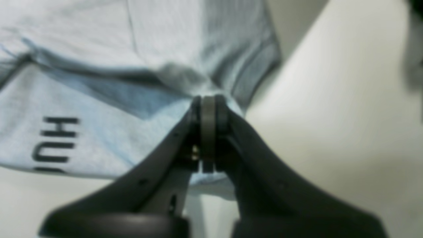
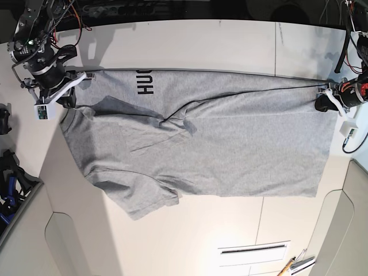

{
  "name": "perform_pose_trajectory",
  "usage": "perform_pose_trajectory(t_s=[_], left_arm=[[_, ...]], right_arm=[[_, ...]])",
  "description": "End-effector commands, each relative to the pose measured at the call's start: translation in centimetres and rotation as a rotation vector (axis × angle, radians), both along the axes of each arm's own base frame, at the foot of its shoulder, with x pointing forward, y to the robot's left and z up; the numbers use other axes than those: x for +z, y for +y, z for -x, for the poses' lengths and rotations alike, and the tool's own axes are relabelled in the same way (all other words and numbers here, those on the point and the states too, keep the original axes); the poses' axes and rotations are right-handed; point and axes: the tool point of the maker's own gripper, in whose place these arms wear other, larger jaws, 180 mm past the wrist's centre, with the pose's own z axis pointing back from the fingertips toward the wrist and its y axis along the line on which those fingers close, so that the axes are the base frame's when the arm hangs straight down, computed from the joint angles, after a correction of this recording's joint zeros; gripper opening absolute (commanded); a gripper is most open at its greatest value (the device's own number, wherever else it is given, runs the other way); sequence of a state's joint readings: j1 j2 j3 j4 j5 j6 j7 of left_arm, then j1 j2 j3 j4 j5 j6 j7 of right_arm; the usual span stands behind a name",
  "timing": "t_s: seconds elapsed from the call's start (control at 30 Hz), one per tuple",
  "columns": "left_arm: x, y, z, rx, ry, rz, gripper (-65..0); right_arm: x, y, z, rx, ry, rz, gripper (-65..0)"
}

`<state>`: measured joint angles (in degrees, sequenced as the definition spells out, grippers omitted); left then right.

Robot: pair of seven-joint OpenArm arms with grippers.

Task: Fold the T-shirt properly
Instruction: 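Grasp the shirt edge with both grippers and pull it flat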

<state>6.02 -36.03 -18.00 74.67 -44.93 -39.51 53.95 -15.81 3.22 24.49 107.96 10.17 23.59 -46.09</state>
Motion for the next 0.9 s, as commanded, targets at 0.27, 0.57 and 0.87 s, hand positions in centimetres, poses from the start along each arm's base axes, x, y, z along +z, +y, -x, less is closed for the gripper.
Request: perform_pose_trajectory(t_s=[0.27, 0.57, 0.87], left_arm=[[-0.4, 1.4, 1.9, -0.021, 0.043, -0.067, -65.0], [-2.7, 1.5, 6.3, -0.026, 0.16, -0.067, -65.0], [-3.5, 1.3, 11.0, 0.023, 0.267, 0.027, -65.0]], right_arm=[[-3.3, -1.8, 1.3, -0.004, 0.136, 0.007, -65.0], [-3.9, -3.4, 3.5, 0.02, 0.208, 0.032, -65.0], [-5.6, -3.1, 7.7, 0.044, 0.31, 0.021, -65.0]])
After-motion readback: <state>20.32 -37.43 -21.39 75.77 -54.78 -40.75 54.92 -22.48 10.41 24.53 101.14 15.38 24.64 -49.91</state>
